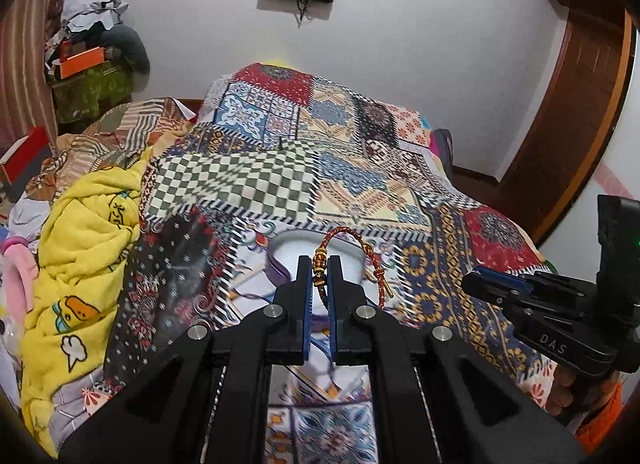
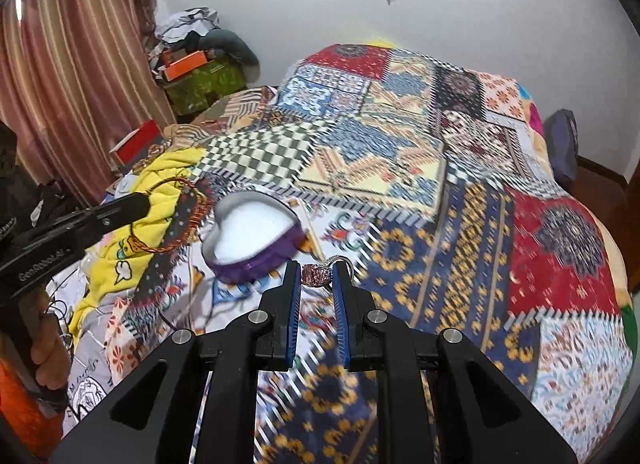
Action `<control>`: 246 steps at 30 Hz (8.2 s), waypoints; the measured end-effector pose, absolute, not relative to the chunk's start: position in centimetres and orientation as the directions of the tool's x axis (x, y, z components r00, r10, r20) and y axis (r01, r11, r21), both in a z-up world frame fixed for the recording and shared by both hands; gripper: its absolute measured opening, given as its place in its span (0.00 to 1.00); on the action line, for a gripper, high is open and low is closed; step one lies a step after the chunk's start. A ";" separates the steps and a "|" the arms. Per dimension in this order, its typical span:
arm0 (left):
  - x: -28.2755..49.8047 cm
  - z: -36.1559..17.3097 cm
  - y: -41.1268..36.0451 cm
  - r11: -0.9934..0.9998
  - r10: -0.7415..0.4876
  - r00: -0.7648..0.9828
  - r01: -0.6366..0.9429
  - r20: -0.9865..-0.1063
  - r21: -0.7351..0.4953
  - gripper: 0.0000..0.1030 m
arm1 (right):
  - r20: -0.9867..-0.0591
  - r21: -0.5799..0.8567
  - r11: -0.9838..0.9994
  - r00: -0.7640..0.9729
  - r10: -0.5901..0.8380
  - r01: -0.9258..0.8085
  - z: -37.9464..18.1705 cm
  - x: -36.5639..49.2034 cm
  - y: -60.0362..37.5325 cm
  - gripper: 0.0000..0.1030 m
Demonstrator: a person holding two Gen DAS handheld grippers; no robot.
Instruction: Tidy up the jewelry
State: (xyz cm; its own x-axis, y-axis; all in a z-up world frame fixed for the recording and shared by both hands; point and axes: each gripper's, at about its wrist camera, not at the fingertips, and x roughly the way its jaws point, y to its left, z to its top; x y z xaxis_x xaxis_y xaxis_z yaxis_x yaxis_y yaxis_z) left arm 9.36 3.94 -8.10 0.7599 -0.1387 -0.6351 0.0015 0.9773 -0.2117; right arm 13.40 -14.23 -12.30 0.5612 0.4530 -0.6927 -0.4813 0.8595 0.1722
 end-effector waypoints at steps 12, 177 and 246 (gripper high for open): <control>13.5 -10.7 5.9 0.974 -0.170 0.727 0.023 -0.665 -0.224 0.05 | -0.680 0.155 0.825 0.547 0.488 -0.543 -12.3 16.5 -10.0 0.14; 11.9 -17.9 -2.5 0.991 -0.083 0.560 0.137 -0.824 -0.007 0.35 | -0.845 0.173 0.808 0.336 0.415 -0.564 -19.3 12.1 -14.1 0.35; 15.4 -11.3 4.5 0.987 -0.149 0.704 0.062 -0.695 -0.148 0.20 | -0.721 0.138 0.788 0.484 0.496 -0.600 -13.9 18.2 -8.9 0.22</control>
State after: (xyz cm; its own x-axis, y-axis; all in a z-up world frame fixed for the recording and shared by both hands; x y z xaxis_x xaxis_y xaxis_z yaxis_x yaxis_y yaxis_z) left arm 15.38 4.54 -11.31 0.7037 -0.1485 -0.6948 0.0622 0.9870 -0.1480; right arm 18.22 -8.93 -13.86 0.4842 0.4957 -0.7210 -0.6005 0.7876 0.1382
